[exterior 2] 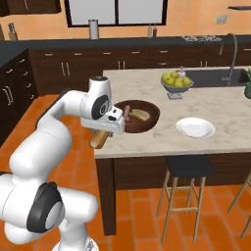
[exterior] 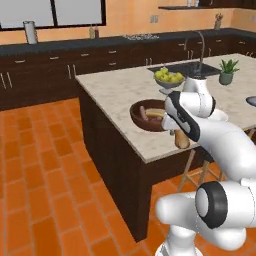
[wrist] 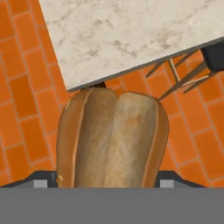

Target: Place one bun and one sausage from the bowl on each plate.

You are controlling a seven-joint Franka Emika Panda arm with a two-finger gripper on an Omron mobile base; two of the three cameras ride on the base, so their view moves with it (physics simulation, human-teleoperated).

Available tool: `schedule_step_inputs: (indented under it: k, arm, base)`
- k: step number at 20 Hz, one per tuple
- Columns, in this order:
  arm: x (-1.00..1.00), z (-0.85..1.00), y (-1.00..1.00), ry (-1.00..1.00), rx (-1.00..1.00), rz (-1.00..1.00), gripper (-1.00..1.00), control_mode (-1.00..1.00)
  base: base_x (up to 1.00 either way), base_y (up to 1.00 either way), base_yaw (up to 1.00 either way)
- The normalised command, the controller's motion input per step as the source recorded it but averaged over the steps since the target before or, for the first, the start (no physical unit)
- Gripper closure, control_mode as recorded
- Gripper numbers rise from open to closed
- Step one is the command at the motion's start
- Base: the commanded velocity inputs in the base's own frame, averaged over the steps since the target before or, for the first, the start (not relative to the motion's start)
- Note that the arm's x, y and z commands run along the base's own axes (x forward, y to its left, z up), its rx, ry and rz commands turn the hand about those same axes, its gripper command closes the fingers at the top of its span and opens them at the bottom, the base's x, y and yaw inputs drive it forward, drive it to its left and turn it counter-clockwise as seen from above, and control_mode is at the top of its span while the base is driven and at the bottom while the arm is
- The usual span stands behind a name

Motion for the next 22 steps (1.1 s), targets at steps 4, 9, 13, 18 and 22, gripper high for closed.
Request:
schedule_step_inputs:
  k: [4, 9, 13, 18, 22]
  arm:
    - [0.0, 0.0, 0.0, 0.0, 0.0, 0.0, 1.0, 1.0]
    - [0.0, 0.0, 0.0, 0.0, 0.0, 0.0, 1.0, 1.0]
    - [0.0, 0.0, 0.0, 0.0, 0.0, 0.0, 1.0, 1.0]
    - [0.0, 0.0, 0.0, 0.0, 0.0, 0.0, 1.0, 1.0]
    - [0.0, 0.0, 0.0, 0.0, 0.0, 0.0, 1.0, 1.0]
  base:
    - [-0.01, -1.0, 0.4]
    - [-0.01, -0.97, 0.39]
    - [0.09, -0.44, 0.19]
    - [0.31, -0.43, 0.08]
    - [0.24, -0.76, 0.21]
